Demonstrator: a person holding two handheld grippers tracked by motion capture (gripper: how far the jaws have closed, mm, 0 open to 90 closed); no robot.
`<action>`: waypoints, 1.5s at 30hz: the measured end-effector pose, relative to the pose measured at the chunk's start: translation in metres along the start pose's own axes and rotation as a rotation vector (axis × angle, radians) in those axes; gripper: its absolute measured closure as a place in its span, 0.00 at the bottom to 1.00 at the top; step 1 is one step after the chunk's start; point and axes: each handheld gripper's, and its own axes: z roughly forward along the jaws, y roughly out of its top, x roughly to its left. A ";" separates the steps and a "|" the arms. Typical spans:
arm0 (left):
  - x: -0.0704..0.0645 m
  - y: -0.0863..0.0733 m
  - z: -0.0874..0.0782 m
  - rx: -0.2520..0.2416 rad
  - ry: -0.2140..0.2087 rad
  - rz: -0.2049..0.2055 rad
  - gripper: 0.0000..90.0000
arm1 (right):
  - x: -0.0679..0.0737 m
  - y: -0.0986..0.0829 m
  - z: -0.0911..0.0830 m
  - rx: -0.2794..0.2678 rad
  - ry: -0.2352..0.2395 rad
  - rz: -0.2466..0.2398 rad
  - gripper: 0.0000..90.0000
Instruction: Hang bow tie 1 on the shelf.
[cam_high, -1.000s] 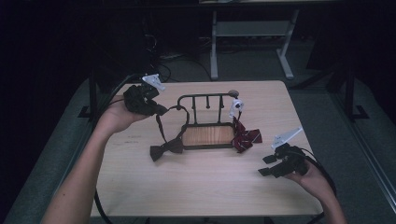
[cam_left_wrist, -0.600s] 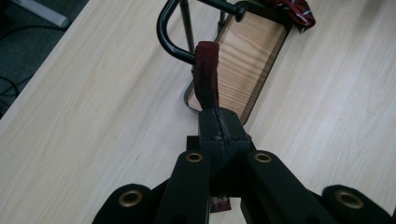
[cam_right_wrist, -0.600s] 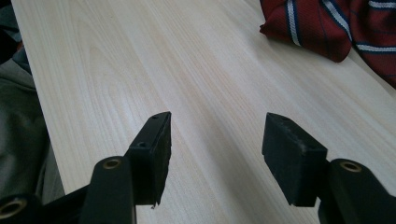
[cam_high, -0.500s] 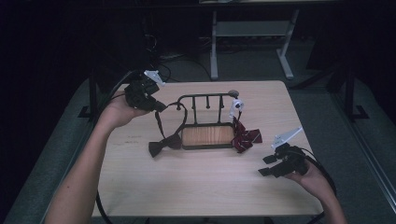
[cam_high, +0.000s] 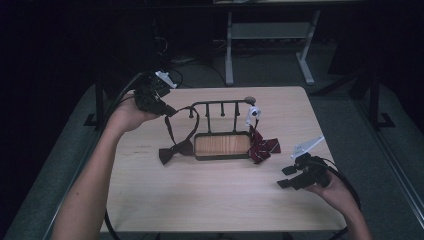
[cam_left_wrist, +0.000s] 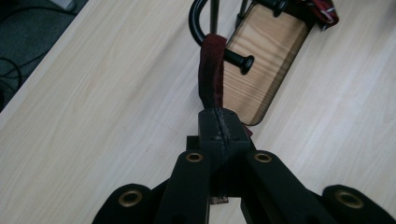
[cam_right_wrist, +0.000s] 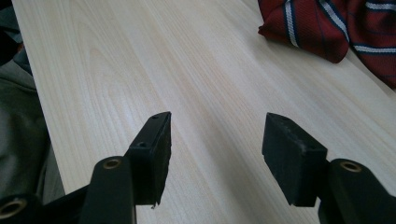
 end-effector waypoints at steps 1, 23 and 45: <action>0.001 0.000 0.001 0.002 0.001 -0.001 1.00 | 0.000 0.000 0.000 0.000 0.000 0.000 0.47; 0.009 0.003 0.018 0.065 0.005 -0.028 1.00 | -0.001 0.000 -0.001 -0.003 -0.001 0.003 0.47; 0.013 -0.021 0.026 0.059 -0.007 -0.052 0.89 | -0.004 -0.002 -0.003 -0.006 -0.009 0.016 0.47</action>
